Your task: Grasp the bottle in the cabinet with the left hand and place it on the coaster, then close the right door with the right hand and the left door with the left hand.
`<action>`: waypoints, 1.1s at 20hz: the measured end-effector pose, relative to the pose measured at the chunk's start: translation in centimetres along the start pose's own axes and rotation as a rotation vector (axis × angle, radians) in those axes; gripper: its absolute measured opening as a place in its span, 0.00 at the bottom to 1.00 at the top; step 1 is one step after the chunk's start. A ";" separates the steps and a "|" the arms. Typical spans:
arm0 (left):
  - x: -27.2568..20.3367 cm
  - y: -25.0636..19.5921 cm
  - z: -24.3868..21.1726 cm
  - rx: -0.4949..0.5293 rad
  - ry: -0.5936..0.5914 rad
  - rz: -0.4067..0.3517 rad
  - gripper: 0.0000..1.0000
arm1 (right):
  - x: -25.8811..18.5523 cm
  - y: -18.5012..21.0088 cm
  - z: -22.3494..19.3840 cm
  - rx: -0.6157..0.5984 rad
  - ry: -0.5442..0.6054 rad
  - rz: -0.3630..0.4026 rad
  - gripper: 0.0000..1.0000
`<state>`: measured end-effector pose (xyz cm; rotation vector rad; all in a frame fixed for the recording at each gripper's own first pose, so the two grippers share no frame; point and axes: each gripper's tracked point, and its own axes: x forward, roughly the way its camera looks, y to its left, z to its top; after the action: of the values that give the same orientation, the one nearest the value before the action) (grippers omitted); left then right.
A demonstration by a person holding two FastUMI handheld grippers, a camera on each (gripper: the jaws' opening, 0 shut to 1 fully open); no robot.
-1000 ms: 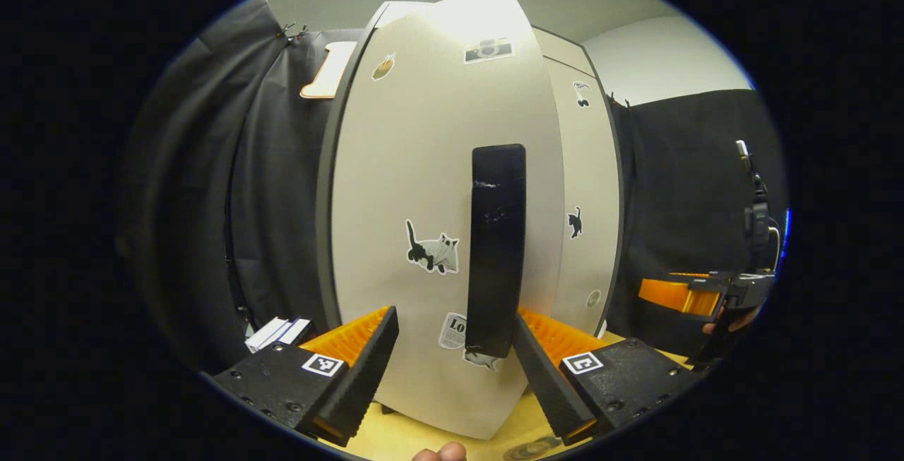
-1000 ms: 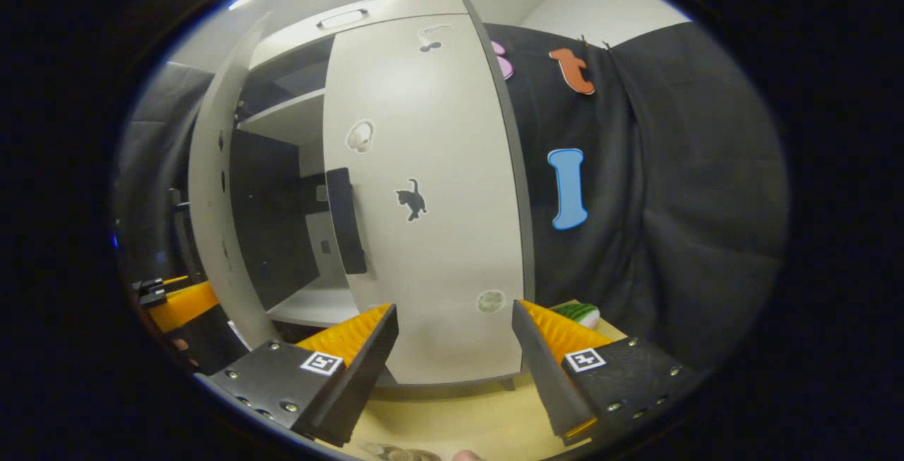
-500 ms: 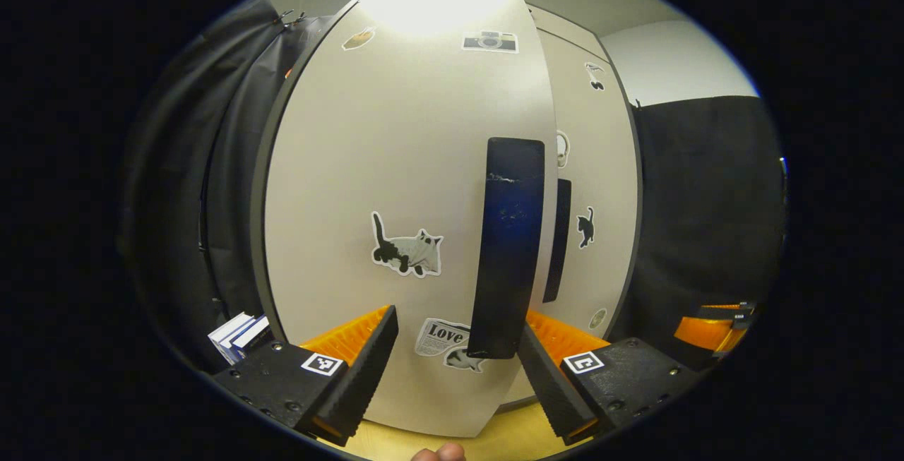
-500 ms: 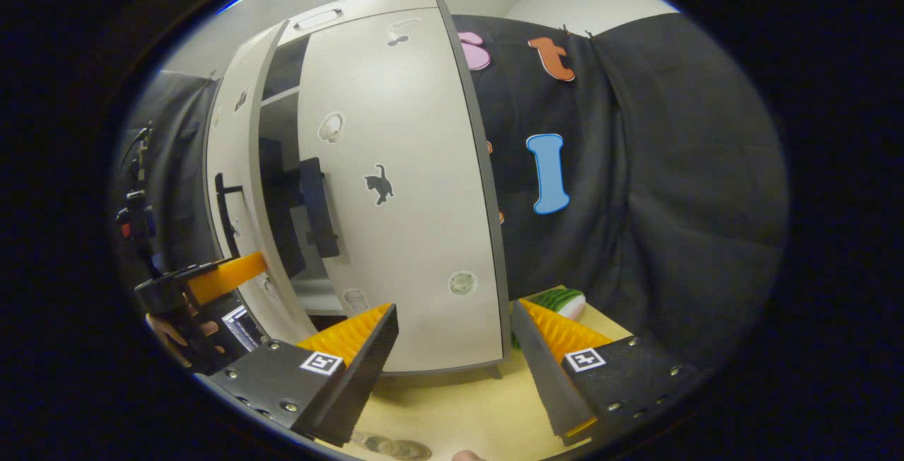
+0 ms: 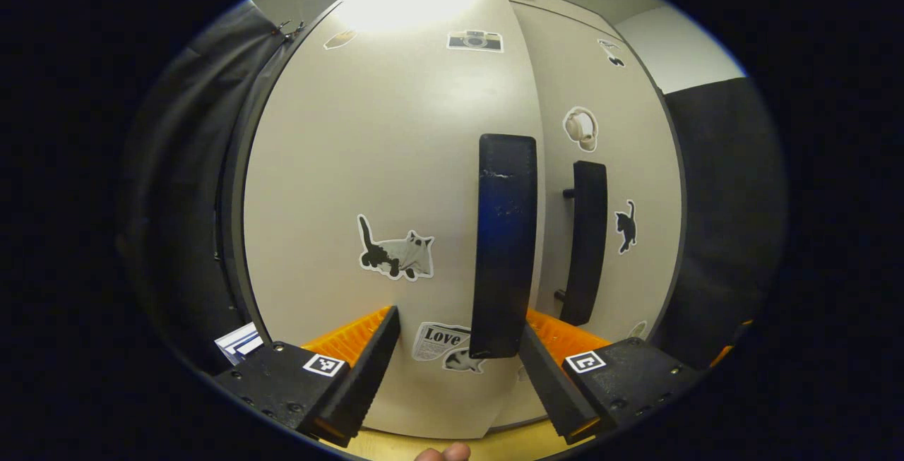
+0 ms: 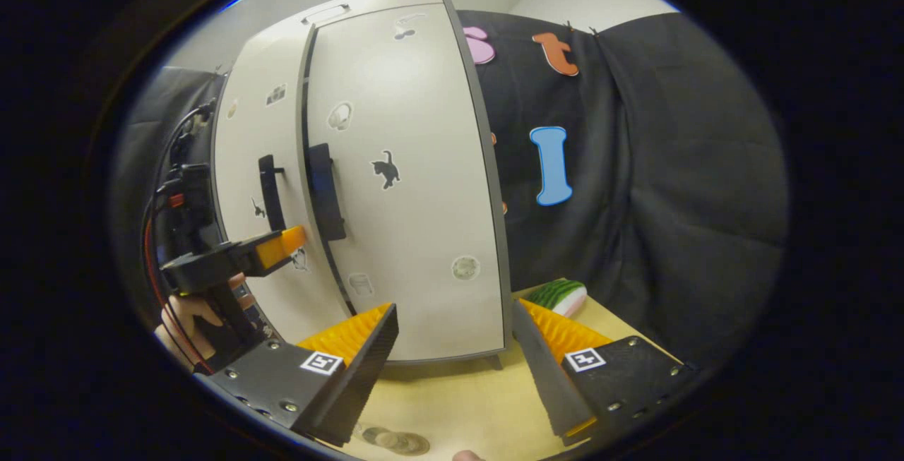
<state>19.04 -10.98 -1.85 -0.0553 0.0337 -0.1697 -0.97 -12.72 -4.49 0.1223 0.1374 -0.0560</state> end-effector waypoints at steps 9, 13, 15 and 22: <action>0.1 -0.4 0.3 -0.013 0.020 0.052 0.98 | -1.1 0.4 0.9 0.008 -0.010 0.041 0.99; -2.9 -1.1 1.4 -0.012 0.012 0.033 0.98 | -1.5 1.4 1.7 -0.002 -0.023 0.073 0.99; -4.7 -1.3 1.8 -0.011 0.013 0.027 0.98 | -1.6 2.2 2.3 -0.003 -0.032 0.089 0.98; -11.6 0.0 3.0 -0.007 0.022 0.057 0.98 | -2.5 4.8 4.6 -0.060 -0.079 0.117 0.99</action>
<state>7.77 -8.91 1.50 -0.0594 0.0574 -0.1131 -2.49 -8.38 0.99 0.0682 0.0528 0.0598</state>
